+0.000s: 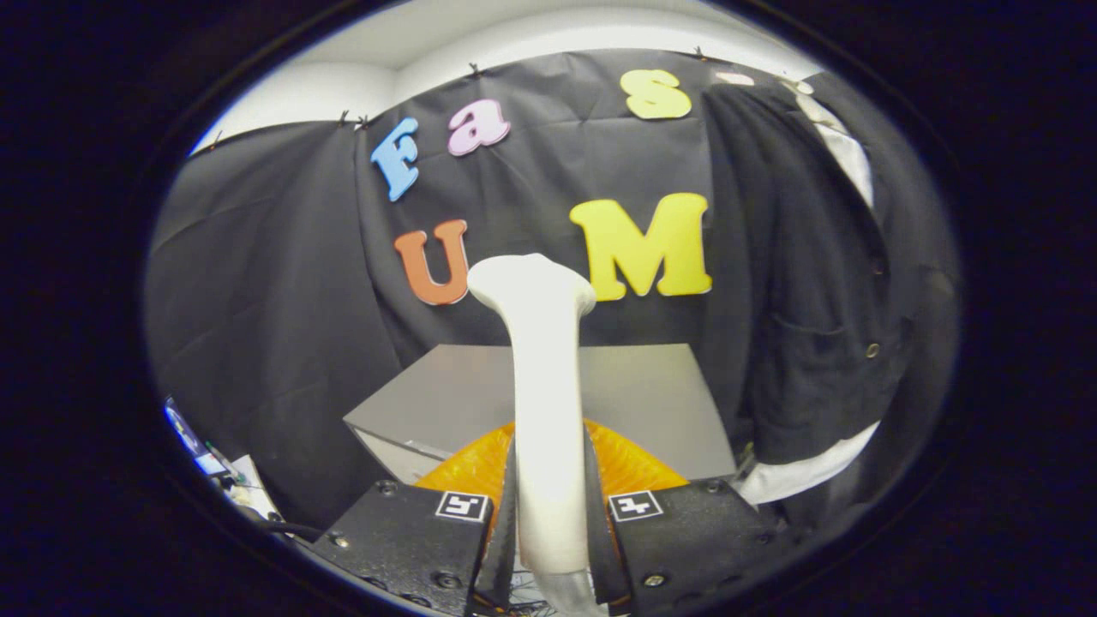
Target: Iron the clothes twice with a garment steamer, once on the left side and once on the right side.
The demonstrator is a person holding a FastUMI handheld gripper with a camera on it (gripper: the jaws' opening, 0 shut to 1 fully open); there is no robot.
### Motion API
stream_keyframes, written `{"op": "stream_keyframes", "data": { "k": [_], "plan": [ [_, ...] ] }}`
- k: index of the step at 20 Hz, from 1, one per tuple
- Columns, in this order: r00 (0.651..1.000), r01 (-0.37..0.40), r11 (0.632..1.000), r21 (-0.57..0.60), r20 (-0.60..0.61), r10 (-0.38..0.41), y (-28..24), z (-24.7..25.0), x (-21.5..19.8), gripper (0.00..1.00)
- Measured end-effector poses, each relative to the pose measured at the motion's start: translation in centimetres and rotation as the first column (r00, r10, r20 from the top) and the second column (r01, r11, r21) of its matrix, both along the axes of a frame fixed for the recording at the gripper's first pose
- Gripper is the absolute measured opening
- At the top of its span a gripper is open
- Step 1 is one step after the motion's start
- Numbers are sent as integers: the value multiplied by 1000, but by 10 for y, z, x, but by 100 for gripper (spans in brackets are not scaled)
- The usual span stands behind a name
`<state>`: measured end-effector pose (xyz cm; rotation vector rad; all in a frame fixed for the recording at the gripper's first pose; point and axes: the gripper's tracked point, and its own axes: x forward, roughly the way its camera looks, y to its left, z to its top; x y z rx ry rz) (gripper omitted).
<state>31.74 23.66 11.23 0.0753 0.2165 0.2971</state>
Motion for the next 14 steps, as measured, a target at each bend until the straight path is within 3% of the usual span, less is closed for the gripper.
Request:
{"op": "stream_keyframes", "data": {
  "k": [7,14],
  "plan": [
    [969,211,975,76,113,-219,-138,52,-64,38],
    [897,353,916,188,211,-389,-246,111,-81,38]
  ]
}}
